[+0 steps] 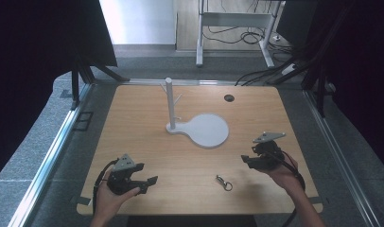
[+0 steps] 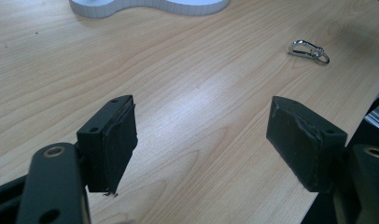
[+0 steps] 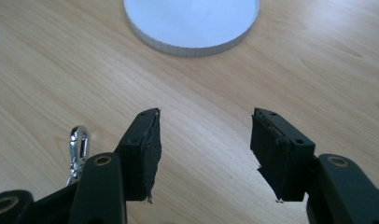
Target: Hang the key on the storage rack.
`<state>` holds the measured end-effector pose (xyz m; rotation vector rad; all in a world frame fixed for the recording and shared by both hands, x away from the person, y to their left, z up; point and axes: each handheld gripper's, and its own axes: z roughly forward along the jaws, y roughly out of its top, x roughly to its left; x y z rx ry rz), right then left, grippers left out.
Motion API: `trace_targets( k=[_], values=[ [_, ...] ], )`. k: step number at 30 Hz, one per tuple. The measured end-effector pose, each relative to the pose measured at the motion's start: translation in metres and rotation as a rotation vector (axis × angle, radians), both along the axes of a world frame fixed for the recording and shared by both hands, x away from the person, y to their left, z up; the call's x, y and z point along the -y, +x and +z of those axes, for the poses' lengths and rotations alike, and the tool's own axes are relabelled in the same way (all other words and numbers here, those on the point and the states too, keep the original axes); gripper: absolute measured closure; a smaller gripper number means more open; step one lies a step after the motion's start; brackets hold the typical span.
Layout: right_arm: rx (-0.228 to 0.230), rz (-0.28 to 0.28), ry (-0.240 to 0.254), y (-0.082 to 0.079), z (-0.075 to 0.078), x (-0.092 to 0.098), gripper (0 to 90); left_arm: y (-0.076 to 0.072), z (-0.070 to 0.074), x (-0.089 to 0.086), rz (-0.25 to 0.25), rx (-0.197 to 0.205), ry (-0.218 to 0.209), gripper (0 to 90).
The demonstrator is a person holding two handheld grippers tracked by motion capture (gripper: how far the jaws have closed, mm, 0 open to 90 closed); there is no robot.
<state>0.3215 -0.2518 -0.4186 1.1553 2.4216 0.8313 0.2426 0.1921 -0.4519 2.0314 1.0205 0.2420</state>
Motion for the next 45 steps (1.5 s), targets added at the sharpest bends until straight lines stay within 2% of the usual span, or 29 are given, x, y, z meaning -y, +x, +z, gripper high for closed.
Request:
trace_targets(
  k=[9,24,39,45],
  values=[
    [-0.062,0.059,-0.054,0.003,-0.001,-0.018,45.7,-0.001,0.0,0.003,-0.003,-0.007,0.008,25.0],
    [-0.11,0.149,-0.112,0.001,0.011,-0.044,46.9,0.0,-0.004,0.007,-0.008,-0.027,0.028,25.1],
    [-0.189,0.201,-0.164,0.003,0.005,-0.065,49.4,-0.002,-0.007,0.01,-0.016,-0.031,0.04,25.1],
    [-0.242,0.228,-0.188,0.003,-0.002,-0.076,51.7,-0.001,-0.008,0.012,-0.027,-0.037,0.045,25.0]
  ],
)
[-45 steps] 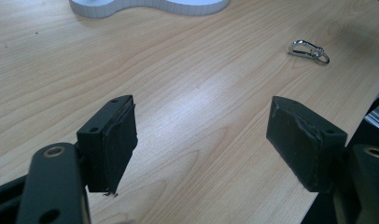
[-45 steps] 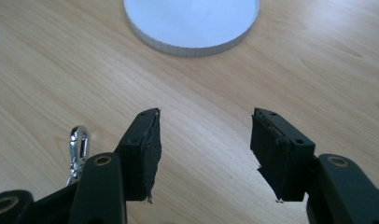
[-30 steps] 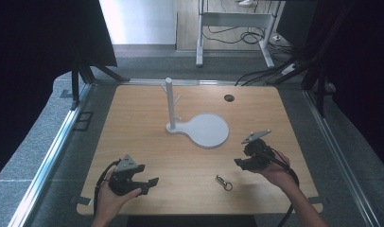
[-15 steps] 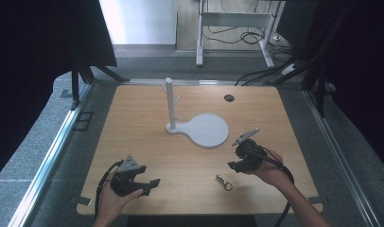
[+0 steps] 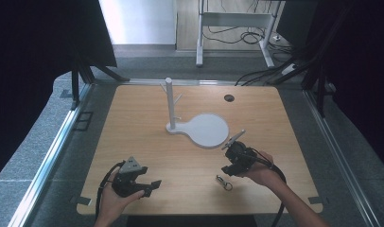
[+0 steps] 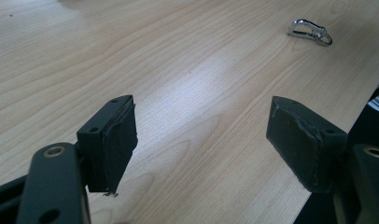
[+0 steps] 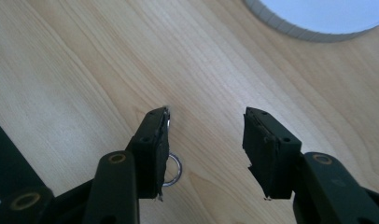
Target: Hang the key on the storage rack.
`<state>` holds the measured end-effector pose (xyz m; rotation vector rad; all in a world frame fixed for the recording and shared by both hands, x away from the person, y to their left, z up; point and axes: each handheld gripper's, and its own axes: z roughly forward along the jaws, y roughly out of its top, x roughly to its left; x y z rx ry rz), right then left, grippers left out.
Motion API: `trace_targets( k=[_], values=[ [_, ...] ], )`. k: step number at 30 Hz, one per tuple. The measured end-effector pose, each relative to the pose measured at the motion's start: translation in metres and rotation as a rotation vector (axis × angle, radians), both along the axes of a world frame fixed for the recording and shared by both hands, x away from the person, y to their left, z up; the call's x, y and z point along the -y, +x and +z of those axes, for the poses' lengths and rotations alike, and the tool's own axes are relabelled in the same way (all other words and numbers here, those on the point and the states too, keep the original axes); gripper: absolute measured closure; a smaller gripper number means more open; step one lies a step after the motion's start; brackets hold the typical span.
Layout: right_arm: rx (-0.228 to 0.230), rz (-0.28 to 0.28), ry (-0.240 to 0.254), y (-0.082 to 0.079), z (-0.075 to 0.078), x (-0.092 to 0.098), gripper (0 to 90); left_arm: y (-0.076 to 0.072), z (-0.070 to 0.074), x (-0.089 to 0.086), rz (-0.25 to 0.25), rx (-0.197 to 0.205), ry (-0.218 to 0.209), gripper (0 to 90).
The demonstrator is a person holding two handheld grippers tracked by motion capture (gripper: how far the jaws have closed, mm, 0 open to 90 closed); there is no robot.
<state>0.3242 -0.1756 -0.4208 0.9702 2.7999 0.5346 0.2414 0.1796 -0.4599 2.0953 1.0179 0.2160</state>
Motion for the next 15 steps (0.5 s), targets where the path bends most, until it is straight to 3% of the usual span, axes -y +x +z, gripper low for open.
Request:
trace_targets(
  k=[15],
  values=[
    [-0.109,0.016,-0.036,-0.004,-0.028,-0.009,60.8,-0.001,0.001,0.002,-0.006,0.007,0.006,25.0]
  ],
)
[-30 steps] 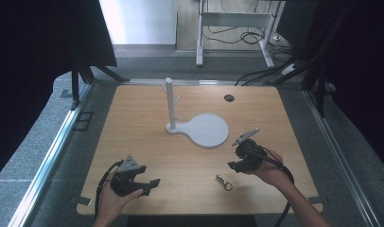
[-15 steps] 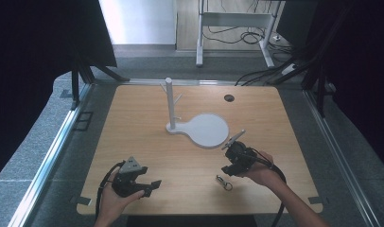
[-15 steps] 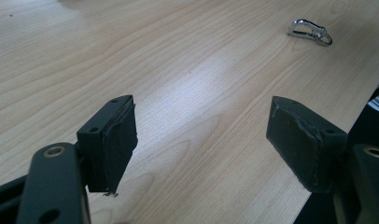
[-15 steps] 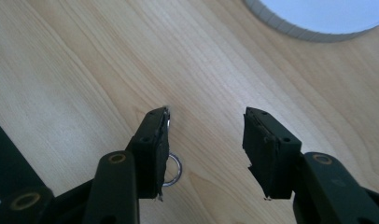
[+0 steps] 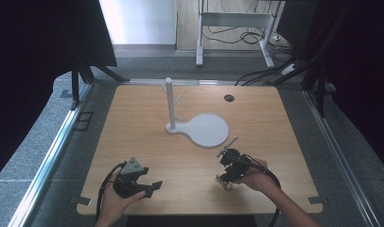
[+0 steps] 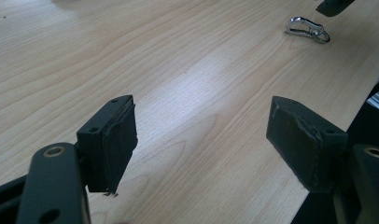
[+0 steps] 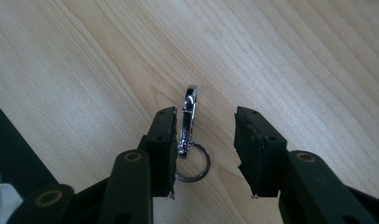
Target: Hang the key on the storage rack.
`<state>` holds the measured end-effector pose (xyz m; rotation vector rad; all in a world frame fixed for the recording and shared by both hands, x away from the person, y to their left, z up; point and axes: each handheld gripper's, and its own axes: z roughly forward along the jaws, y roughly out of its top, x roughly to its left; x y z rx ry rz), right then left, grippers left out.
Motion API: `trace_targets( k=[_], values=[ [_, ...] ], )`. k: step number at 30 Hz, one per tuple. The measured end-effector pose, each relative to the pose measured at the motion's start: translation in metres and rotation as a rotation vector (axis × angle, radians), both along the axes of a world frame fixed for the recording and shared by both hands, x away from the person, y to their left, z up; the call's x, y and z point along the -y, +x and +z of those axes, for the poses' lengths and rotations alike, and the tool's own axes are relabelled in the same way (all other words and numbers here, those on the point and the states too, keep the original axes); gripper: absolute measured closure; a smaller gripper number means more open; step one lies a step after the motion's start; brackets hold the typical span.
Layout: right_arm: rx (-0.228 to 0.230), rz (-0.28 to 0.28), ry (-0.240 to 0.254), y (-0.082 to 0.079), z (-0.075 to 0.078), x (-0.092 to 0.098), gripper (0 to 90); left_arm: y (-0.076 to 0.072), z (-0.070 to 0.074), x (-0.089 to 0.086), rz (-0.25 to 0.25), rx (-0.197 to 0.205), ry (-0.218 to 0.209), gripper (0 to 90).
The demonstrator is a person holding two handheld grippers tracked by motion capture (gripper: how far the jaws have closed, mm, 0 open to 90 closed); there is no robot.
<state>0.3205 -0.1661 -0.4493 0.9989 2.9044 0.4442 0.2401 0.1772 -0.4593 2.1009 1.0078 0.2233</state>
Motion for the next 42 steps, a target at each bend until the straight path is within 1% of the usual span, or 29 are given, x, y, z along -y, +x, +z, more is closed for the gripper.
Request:
trace_targets(
  k=[1,2,5,7,20,28,34,39,42],
  values=[
    [0.0,0.0,0.0,0.0,0.0,0.0,60.8,0.0,0.0,0.0,0.0,0.0,0.0,25.0],
    [-0.013,0.003,-0.005,0.001,-0.002,-0.002,61.6,0.0,0.001,-0.001,0.002,0.003,-0.001,25.0],
    [-0.02,0.012,-0.012,0.001,-0.005,-0.004,62.6,0.0,0.001,-0.001,0.007,0.005,-0.004,25.0],
    [-0.03,0.014,-0.023,0.0,-0.008,-0.006,64.5,-0.001,0.001,-0.001,0.008,0.006,-0.003,25.0],
    [-0.044,0.01,-0.054,0.0,-0.022,-0.009,70.3,0.0,0.002,-0.002,0.011,0.008,-0.002,25.0],
    [-0.053,0.016,-0.073,-0.001,-0.025,-0.012,75.0,0.0,0.002,-0.003,0.015,0.011,-0.004,25.0],
    [-0.055,0.017,-0.099,-0.003,-0.027,-0.013,84.2,-0.001,0.003,-0.004,0.015,0.012,-0.003,25.0],
    [-0.06,0.03,-0.107,-0.004,-0.027,-0.012,84.6,0.0,0.002,-0.003,0.017,0.011,-0.003,25.0],
    [-0.057,0.036,-0.101,-0.003,-0.026,-0.011,84.7,0.0,0.002,-0.004,0.018,0.012,-0.001,25.0]
  ],
)
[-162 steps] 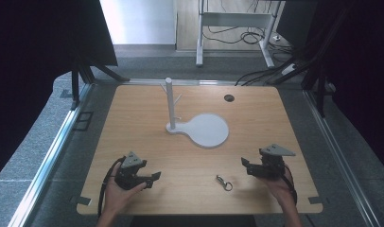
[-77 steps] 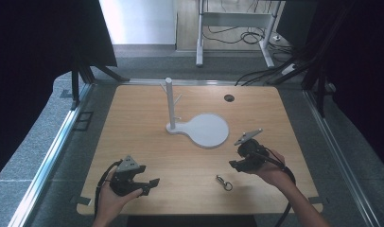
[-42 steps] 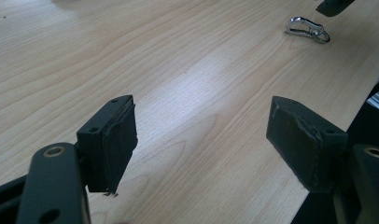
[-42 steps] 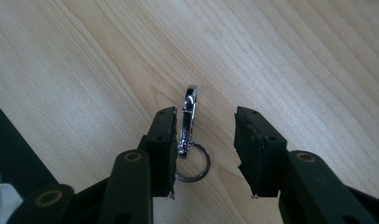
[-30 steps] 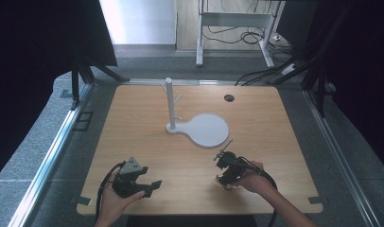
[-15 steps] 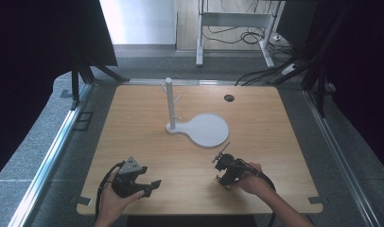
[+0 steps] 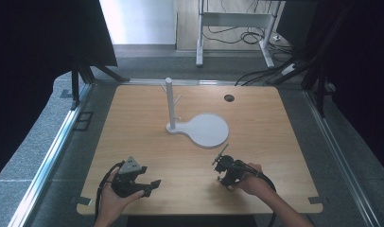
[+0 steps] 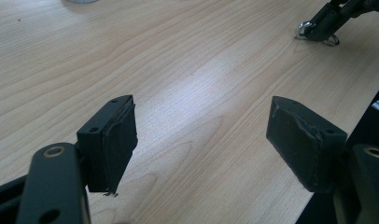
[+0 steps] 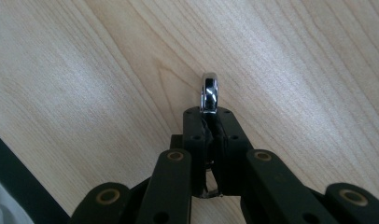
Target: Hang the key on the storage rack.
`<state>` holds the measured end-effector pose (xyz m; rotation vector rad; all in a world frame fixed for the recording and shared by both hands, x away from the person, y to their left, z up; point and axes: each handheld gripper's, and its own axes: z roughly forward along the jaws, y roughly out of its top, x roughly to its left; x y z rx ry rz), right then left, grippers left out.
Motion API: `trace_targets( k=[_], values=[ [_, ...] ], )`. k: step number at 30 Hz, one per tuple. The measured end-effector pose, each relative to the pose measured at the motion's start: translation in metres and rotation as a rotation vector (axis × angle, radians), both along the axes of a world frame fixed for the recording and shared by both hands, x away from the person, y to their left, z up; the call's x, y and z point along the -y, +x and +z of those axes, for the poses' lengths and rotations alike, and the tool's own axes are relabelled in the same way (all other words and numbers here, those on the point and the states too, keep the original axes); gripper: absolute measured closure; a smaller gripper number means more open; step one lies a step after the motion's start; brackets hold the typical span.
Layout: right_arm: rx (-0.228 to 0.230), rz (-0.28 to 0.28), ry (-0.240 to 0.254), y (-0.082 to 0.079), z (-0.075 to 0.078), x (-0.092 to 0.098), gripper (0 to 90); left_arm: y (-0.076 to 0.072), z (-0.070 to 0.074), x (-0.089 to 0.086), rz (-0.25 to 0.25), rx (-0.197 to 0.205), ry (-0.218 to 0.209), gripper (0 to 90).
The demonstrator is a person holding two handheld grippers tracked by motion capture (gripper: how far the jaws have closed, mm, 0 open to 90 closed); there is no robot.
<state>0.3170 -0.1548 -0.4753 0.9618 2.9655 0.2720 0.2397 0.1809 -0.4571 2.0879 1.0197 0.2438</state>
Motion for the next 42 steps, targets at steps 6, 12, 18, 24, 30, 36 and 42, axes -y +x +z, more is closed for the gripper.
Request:
trace_targets(
  k=[6,12,18,24,30,36,42],
  values=[
    [0.022,-0.005,0.031,0.003,0.01,0.002,84.8,-0.001,0.001,-0.001,0.002,0.002,-0.003,25.1],
    [0.057,-0.013,0.062,0.007,0.028,0.005,84.9,0.0,0.001,-0.002,0.003,0.001,-0.002,25.1],
    [0.087,-0.018,0.088,0.011,0.039,0.007,84.8,0.0,0.001,-0.002,0.003,-0.001,-0.003,25.1],
    [0.111,-0.03,0.113,0.016,0.048,0.009,84.9,0.0,0.001,-0.002,0.005,-0.004,0.0,25.1],
    [0.133,-0.034,0.135,0.02,0.054,0.009,84.9,-0.001,0.002,-0.002,0.007,-0.001,0.001,25.1],
    [0.151,-0.044,0.155,0.025,0.062,0.008,84.9,-0.001,0.0,0.001,-0.001,-0.008,0.008,25.1],
    [0.159,-0.046,0.152,0.033,0.066,0.006,84.9,0.0,0.0,0.0,0.001,-0.009,0.008,25.1]
  ],
)
